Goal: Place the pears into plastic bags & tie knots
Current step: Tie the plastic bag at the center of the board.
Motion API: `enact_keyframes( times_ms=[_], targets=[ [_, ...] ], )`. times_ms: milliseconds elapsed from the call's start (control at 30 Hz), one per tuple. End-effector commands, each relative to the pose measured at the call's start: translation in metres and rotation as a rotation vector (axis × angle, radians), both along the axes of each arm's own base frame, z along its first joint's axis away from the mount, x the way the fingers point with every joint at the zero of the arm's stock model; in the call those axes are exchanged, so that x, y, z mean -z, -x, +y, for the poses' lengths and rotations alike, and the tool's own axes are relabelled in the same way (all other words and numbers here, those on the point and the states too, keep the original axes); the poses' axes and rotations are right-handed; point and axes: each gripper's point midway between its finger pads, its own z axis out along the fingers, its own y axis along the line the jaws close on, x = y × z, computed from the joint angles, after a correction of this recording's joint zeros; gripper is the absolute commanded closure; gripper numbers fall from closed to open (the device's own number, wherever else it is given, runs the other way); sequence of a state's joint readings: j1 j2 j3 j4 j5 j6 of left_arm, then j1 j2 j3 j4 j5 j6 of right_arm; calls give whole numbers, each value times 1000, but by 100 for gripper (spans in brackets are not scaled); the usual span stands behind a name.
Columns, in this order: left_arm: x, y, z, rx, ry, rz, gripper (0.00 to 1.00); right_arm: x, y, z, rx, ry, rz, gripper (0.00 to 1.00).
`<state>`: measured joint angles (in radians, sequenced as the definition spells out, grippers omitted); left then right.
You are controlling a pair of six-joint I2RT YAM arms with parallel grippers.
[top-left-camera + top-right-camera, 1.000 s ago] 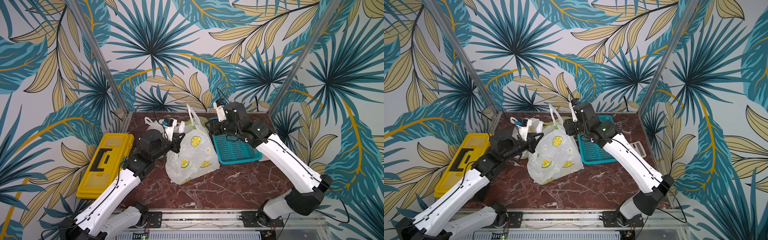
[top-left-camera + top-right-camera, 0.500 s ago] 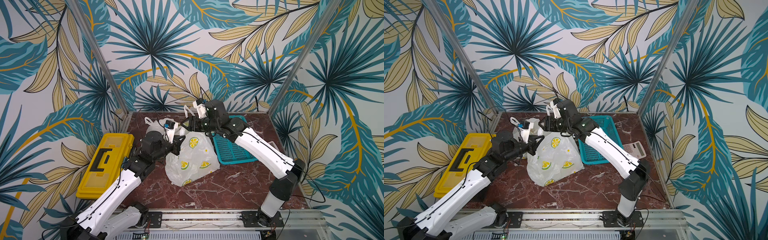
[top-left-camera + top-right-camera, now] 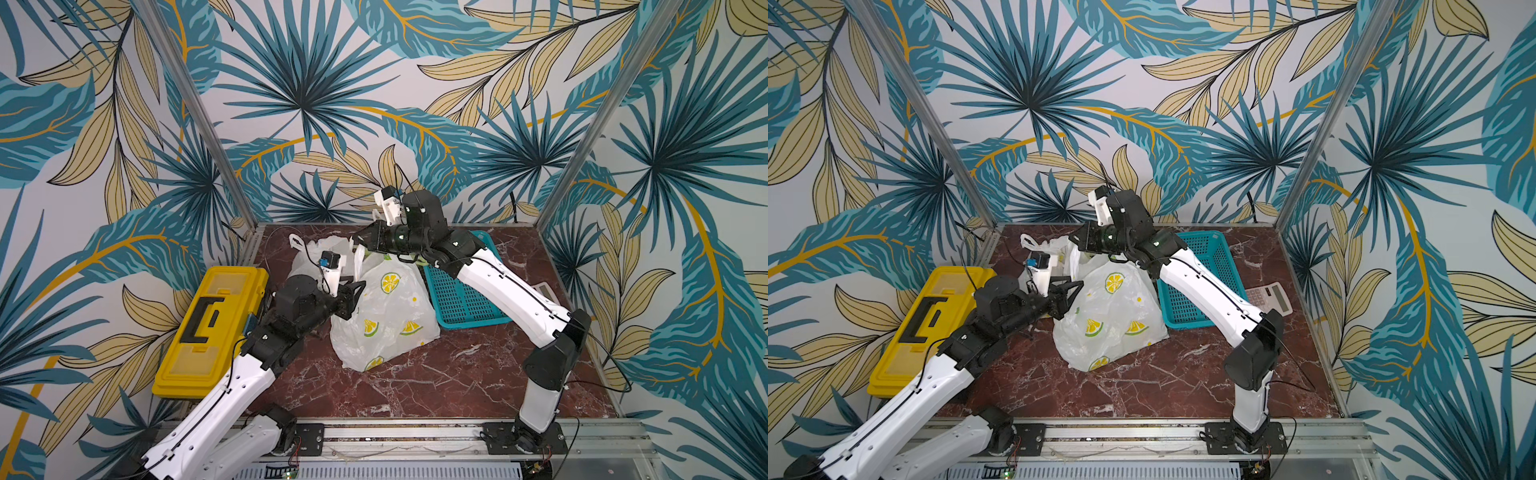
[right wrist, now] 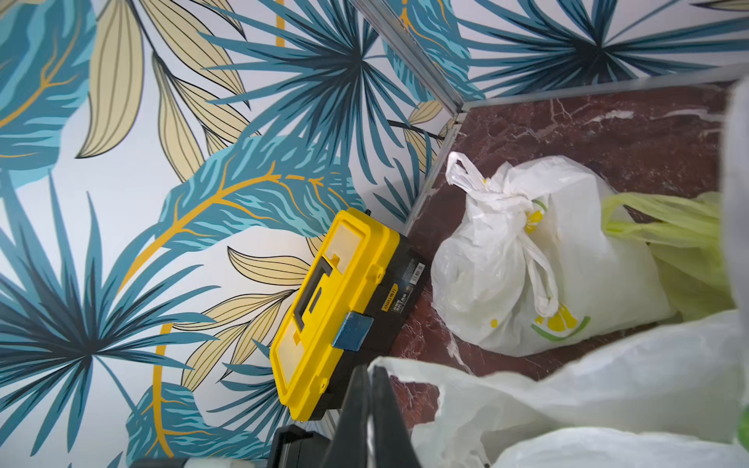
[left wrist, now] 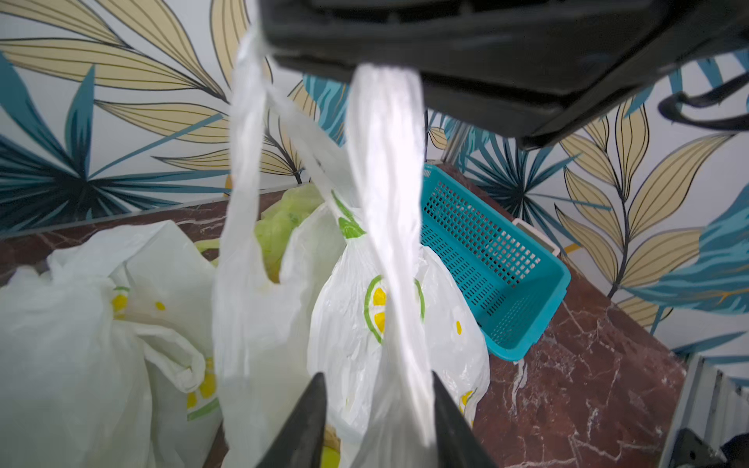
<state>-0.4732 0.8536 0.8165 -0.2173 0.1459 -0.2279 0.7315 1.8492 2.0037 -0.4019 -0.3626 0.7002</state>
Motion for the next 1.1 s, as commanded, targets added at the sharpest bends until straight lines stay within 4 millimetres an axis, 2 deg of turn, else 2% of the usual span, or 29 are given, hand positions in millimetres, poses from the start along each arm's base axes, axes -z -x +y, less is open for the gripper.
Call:
enact_keyframes(
  times_ms=[0,133,233,367,500,767,967,1067],
  targets=[
    [-18,6,19,-84,22,-23,42,-43,17,-2,-48,-79,-86,94],
    [-26,16,22,-82,55,-11,15,-43,24,-1,-62,-84,-91,94],
    [-40,17,29,-113,63,-54,1,-44,29,-1,-75,-92,-91,94],
    [-54,11,32,-116,3,-133,1,-47,40,0,-112,-101,-96,94],
    [-74,6,15,32,20,-231,1,-45,49,1,-145,-106,-85,90],
    [-63,-4,-8,207,8,-288,2,-45,66,-3,-200,-131,-71,89],
    [-49,-6,-27,329,20,-277,22,-49,75,-2,-240,-167,-51,89],
    [-40,-7,-25,306,32,-274,27,-65,76,-1,-252,-224,-76,89]
  ],
)
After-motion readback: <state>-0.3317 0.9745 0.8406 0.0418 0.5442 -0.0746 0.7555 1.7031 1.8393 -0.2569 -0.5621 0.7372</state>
